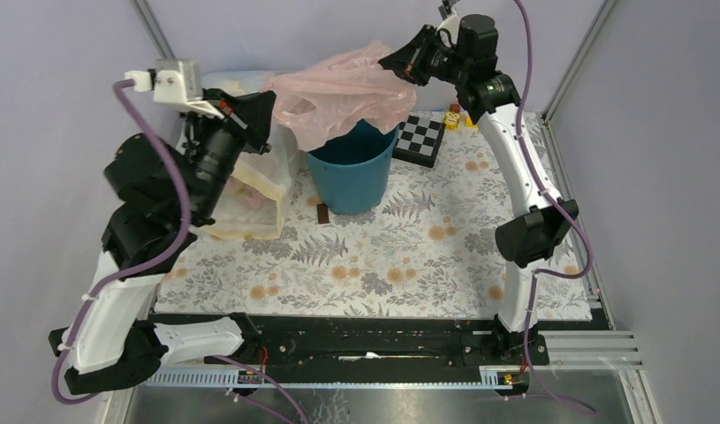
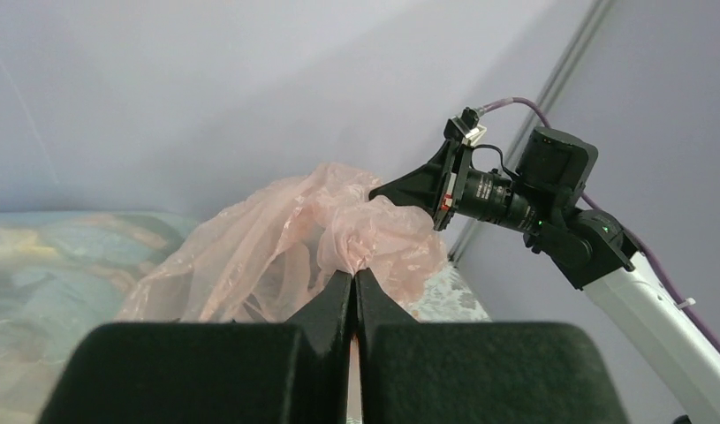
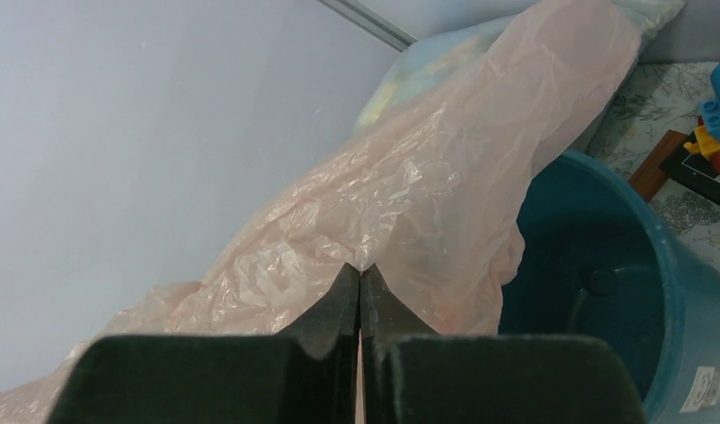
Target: Put the trash bags into the trash bin
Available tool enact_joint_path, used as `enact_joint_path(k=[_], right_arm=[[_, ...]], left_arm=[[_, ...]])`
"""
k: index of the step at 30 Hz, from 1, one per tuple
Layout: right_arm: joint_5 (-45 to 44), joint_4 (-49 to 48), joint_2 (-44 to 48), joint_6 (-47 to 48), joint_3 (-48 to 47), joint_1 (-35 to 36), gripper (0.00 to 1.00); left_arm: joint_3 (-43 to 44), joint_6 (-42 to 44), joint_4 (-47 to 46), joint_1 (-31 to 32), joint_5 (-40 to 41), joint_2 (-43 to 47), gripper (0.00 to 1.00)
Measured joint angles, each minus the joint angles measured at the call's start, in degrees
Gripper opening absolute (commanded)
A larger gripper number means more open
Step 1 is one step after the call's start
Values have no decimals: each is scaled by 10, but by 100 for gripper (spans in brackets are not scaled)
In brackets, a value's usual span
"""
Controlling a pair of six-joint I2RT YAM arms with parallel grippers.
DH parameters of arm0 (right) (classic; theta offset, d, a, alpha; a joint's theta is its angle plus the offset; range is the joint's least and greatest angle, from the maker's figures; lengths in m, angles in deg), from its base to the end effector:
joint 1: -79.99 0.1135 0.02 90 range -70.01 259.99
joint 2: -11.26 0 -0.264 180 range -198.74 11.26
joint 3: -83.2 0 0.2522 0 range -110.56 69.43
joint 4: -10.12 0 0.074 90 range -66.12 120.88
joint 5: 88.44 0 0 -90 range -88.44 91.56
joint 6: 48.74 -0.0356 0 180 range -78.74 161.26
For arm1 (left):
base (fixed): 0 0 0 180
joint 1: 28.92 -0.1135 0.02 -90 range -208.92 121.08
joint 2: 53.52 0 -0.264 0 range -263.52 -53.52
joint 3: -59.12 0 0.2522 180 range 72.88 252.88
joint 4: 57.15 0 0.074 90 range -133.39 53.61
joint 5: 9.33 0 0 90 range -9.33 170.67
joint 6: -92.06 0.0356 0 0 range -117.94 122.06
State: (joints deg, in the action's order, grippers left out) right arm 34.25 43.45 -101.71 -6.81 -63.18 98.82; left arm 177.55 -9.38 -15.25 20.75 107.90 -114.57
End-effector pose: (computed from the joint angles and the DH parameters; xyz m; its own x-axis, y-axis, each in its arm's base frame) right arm 0.4079 0.1594 0.4956 -0.5815 0.4632 -0.6688 -0.5241 0.4155 0.7435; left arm 0.0965 -0.0885 0.5851 0.0915 -0.3802 -0.9204 0.4189 0.8532 -0.3108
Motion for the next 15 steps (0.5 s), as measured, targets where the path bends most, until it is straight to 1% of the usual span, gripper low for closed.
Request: enact_joint_path(k=[1,3,4,5,6,7,8,9,15], right_arm=[[1,-7,-10,-2,0,2,1],[5,-14,-31,-2,0,3,7],[9,-17,-41,-2,0,5,15],[14,-19,-53,0,0,7,27],[17,-19,-63,5,0,10,42],[21,-17,-71,11,1,13,54],[23,-12,-78,22,2,16,61],[23,-5,-80,29,2,19,66],[-21,56,-72,116,-14,26,80]], left_arm=[[-7,6,-10,0,10,-5,0],[-21,13,-26,0,27,-14,0],[-28,16,-31,0,34,-17,0],[-38,19,-37,0,41,-21,0],[-47,21,-41,0,49,-24,0],[-58,24,-46,0,59,-28,0],[-64,26,-49,0,65,-31,0],[-70,27,-53,0,70,-33,0],[-80,37,-78,0,87,-54,0]])
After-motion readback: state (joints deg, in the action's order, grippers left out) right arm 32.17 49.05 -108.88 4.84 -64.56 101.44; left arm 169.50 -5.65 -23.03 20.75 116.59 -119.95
